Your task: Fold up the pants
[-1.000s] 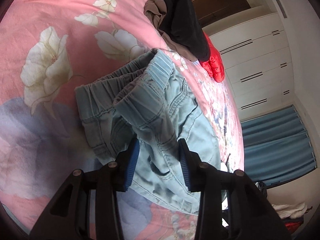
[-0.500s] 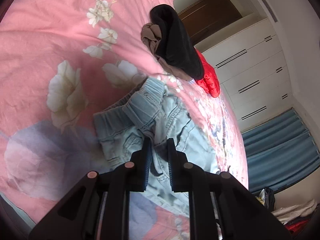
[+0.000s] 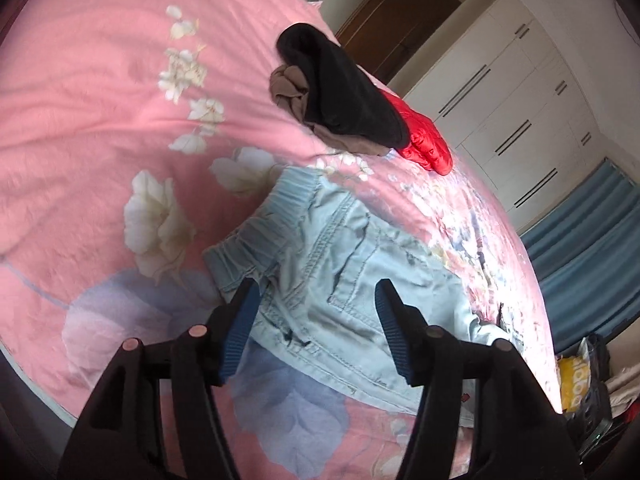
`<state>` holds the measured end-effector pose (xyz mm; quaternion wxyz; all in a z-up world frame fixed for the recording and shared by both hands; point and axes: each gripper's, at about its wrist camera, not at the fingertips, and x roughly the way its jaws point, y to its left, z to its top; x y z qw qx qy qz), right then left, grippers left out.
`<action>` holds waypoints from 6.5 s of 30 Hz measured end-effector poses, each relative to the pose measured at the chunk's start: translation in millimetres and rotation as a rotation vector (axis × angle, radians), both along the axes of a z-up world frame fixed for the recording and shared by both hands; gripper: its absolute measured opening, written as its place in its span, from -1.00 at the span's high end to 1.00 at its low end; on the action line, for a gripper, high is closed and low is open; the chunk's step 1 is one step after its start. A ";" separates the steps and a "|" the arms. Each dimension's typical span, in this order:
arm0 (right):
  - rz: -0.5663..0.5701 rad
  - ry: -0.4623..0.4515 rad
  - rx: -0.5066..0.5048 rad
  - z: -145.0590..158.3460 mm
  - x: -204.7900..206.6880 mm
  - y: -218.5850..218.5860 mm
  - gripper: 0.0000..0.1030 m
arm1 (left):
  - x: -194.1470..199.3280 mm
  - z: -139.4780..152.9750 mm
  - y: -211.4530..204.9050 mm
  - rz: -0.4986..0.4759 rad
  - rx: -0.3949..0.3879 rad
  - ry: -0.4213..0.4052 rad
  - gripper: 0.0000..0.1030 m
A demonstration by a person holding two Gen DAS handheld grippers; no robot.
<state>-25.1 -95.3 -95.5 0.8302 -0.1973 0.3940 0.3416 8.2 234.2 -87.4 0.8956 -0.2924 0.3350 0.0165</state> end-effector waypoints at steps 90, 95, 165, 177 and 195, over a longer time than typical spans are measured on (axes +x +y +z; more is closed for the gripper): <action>-1.386 -0.007 0.552 0.8 -54.6 -319.1 0.40 | 4.6 -13.3 -264.5 -0.782 0.489 -0.087 -0.32; -1.058 -0.105 0.425 26.1 -26.7 -249.9 0.37 | 15.4 -8.4 -210.5 -0.570 0.428 -0.051 -0.32; -1.279 0.026 0.549 -15.6 -54.8 -339.9 0.52 | 32.2 2.7 -157.8 -0.355 0.118 0.034 -0.60; -1.280 0.222 0.895 -54.3 -62.8 -331.1 0.13 | 54.7 -24.0 -251.3 -0.554 0.133 0.102 -0.61; -1.023 -0.184 0.538 43.0 -8.0 -249.3 0.75 | 78.0 -11.7 -267.6 -0.678 -0.292 0.102 -0.80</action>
